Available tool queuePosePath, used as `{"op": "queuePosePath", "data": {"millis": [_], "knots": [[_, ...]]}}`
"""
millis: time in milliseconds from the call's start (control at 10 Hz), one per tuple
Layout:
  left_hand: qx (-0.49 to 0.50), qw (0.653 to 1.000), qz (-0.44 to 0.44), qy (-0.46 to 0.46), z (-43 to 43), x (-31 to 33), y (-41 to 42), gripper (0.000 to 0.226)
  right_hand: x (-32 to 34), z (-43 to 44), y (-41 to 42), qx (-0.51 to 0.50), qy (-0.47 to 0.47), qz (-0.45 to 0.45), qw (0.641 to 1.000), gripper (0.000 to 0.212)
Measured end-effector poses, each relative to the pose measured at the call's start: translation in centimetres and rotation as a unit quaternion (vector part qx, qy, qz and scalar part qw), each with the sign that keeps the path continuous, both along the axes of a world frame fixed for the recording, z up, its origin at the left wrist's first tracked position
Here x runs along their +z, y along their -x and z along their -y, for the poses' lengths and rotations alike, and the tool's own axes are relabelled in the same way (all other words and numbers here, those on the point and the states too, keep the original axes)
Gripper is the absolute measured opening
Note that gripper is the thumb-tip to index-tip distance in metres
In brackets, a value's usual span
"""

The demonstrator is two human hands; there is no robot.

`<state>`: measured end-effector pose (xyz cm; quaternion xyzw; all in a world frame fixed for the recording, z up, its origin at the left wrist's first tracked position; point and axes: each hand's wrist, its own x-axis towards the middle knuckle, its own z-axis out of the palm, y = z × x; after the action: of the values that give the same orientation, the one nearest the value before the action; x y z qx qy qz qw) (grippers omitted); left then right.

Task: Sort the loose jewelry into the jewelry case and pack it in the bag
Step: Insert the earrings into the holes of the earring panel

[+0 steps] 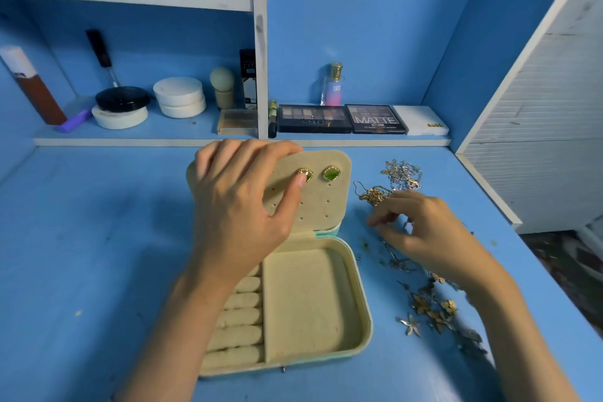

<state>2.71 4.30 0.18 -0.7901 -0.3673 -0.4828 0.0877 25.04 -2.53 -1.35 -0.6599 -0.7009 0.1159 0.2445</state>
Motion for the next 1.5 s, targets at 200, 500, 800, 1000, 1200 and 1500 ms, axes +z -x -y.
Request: {"op": "queuePosePath", "data": {"millis": [200,500,800,1000,1200,1500], "knots": [[-0.002,1.000,0.001,-0.002,0.0,-0.1,0.0,0.021,0.3,0.6,-0.8,0.010,0.032,-0.019,0.999,0.030],[0.003,1.000,-0.001,-0.007,0.0,-0.2,0.0,0.021,0.2,0.7,-1.5,0.052,0.068,-0.013,0.996,0.032],[0.003,1.000,0.000,-0.006,0.0,-0.2,0.0,0.022,0.1,0.7,-1.7,0.061,0.080,-0.006,0.995,0.032],[0.003,1.000,0.002,-0.009,-0.1,-0.2,0.0,0.021,-0.2,0.6,-1.7,0.058,0.072,-0.013,0.996,0.035],[0.003,1.000,0.001,-0.007,-0.1,-0.2,0.0,0.023,-0.3,0.6,-1.7,0.053,0.071,-0.005,0.996,0.035],[0.001,1.000,-0.001,-0.004,-0.1,-0.2,0.0,0.024,-0.2,0.6,-1.1,0.034,0.038,0.010,0.999,0.012]]}}
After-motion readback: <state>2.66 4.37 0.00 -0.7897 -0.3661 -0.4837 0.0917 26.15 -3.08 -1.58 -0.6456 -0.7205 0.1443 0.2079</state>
